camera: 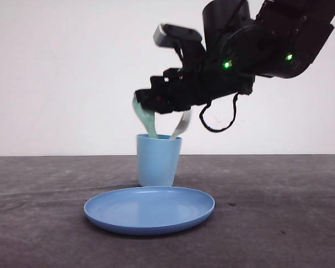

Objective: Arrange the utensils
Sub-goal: 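Lift the green spoon with the right gripper and drop it into the cup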

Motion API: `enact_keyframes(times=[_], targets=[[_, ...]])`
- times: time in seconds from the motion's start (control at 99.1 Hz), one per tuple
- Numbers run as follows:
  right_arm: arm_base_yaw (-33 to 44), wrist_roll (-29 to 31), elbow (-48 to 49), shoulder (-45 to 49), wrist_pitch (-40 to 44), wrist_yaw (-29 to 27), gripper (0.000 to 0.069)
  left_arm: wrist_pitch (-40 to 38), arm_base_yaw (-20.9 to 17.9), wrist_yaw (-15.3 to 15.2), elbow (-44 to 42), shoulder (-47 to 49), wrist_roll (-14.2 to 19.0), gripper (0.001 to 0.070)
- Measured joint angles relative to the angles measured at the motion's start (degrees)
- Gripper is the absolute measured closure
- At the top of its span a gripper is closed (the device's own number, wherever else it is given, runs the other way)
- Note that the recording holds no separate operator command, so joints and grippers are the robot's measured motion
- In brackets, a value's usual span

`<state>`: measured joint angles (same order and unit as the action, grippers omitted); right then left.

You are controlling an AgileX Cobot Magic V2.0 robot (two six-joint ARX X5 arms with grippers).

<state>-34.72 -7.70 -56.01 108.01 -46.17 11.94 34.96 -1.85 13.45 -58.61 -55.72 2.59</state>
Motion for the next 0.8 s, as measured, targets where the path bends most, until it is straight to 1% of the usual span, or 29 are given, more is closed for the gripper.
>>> enact_keyframes(times=[0.293, 0.343, 0.373, 0.414, 0.555, 0.615, 0.686, 0.797], targets=[[-0.5, 0.0, -0.2, 0.0, 3.1, 0.0, 0.0662, 0.0, 0.0, 0.0, 0.0, 0.0, 0.0, 0.0362], [-0.5, 0.0, -0.2, 0.0, 3.3, 0.0, 0.0648, 0.0, 0.0, 0.0, 0.0, 0.0, 0.0, 0.0362], [-0.5, 0.0, -0.2, 0.0, 3.3, 0.0, 0.0623, 0.0, 0.0, 0.0, 0.0, 0.0, 0.0, 0.0362], [-0.5, 0.0, -0.2, 0.0, 3.3, 0.0, 0.0571, 0.0, 0.0, 0.0, 0.0, 0.0, 0.0, 0.0362], [-0.6, 0.0, -0.2, 0.0, 2.6, 0.0, 0.0313, 0.0, 0.0, 0.0, 0.0, 0.0, 0.0, 0.0362], [-0.6, 0.0, -0.2, 0.0, 2.3, 0.0, 0.0226, 0.0, 0.0, 0.0, 0.0, 0.0, 0.0, 0.0362], [-0.6, 0.0, -0.2, 0.0, 2.3, 0.0, 0.0173, 0.0, 0.0, 0.0, 0.0, 0.0, 0.0, 0.0362], [-0.6, 0.0, -0.2, -1.7, 3.0, 0.0, 0.015, 0.0, 0.0, 0.0, 0.0, 0.0, 0.0, 0.0362]])
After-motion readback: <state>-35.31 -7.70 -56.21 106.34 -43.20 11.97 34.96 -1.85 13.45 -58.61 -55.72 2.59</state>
